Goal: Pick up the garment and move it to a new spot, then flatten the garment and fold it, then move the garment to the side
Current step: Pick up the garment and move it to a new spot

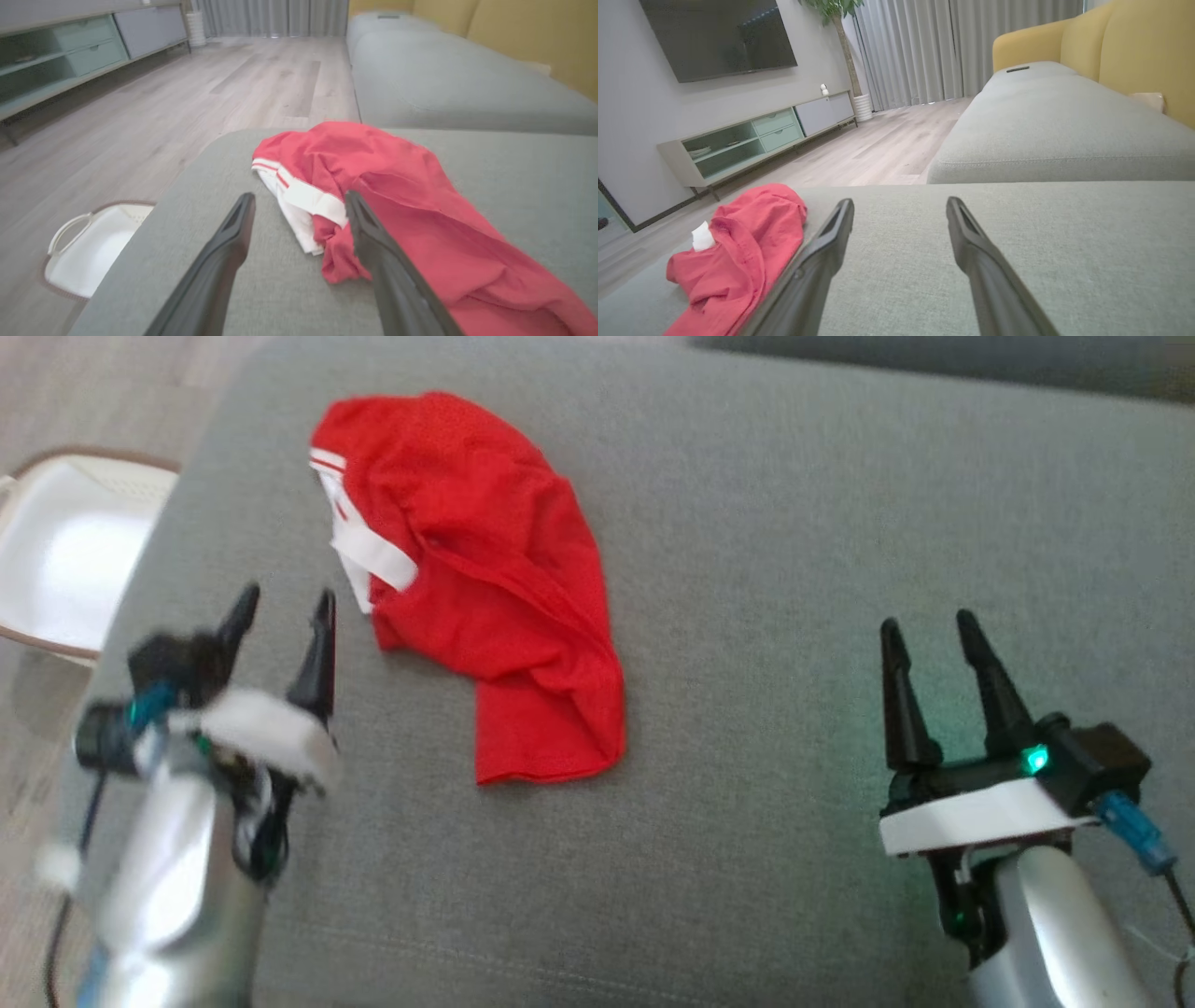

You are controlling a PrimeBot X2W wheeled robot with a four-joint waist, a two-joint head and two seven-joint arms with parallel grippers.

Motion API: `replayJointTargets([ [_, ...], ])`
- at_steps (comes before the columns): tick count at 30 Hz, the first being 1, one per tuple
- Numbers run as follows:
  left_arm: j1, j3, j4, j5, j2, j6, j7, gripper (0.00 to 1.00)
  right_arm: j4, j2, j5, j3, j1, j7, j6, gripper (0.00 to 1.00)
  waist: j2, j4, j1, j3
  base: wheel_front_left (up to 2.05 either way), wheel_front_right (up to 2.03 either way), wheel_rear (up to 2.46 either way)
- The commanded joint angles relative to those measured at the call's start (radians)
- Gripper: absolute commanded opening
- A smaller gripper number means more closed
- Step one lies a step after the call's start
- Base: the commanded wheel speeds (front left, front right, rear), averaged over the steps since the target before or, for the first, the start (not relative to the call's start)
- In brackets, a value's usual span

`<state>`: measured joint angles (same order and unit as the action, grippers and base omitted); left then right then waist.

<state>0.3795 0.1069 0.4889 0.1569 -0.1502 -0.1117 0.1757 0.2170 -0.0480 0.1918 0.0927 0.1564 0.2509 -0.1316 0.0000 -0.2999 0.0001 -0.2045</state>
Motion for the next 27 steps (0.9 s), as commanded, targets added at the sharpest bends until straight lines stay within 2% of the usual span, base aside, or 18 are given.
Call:
replayJointTargets([
  [1, 0.068, -0.019, -0.01, -0.002, -0.037, -0.004, -0.019, 1.0, -0.035, -0.002, -0.009, 0.018, 0.024, 0.011, 0.001, 1.0, 0.0, 0.031, -0.0001, -0.053, 0.0, 0.0, 0.0],
  [5, 0.199, 0.054, 0.092, 0.029, -0.087, -0.017, -0.122, 1.0, -0.041, -0.002, -0.023, 0.01, 0.051, 0.011, 0.001, 1.0, 0.0, 0.053, -0.0001, -0.104, 0.0, 0.0, 0.0],
  [9, 0.296, 0.19, 0.142, 0.118, -0.143, -0.018, -0.207, 1.0, -0.039, -0.002, -0.019, 0.009, 0.076, 0.011, 0.001, 1.0, 0.0, 0.076, -0.0001, -0.144, 0.0, 0.0, 0.0],
  [15, 0.401, 0.361, 0.205, 0.25, -0.232, -0.019, -0.296, 1.0, -0.043, -0.002, -0.015, -0.002, 0.106, 0.011, 0.001, 1.0, 0.0, 0.104, -0.0001, -0.188, 0.0, 0.0, 0.0],
  [22, 0.466, 0.533, 0.258, 0.409, -0.289, -0.019, -0.347, 1.0, -0.057, -0.002, -0.023, 0.001, 0.128, 0.011, 0.001, 1.0, 0.0, 0.129, -0.0001, -0.217, 0.0, 0.0, 0.0],
  [23, 0.474, 0.551, 0.263, 0.425, -0.295, -0.019, -0.344, 0.44, -0.058, -0.002, -0.023, 0.0, 0.13, 0.011, 0.001, 1.0, 0.0, 0.131, -0.0001, -0.218, 0.0, 0.0, 0.0],
  [24, 0.482, 0.57, 0.265, 0.436, -0.302, -0.019, -0.334, 0.0, -0.058, -0.002, -0.023, 0.0, 0.13, 0.011, 0.001, 1.0, 0.0, 0.133, -0.0001, -0.218, 0.0, 0.0, 0.0],
  [27, 0.497, 0.596, 0.27, 0.462, -0.31, -0.019, -0.306, 0.0, -0.058, -0.002, -0.022, -0.002, 0.13, 0.011, 0.001, 1.0, 0.0, 0.134, -0.0001, -0.215, 0.0, 0.0, 0.0],
])
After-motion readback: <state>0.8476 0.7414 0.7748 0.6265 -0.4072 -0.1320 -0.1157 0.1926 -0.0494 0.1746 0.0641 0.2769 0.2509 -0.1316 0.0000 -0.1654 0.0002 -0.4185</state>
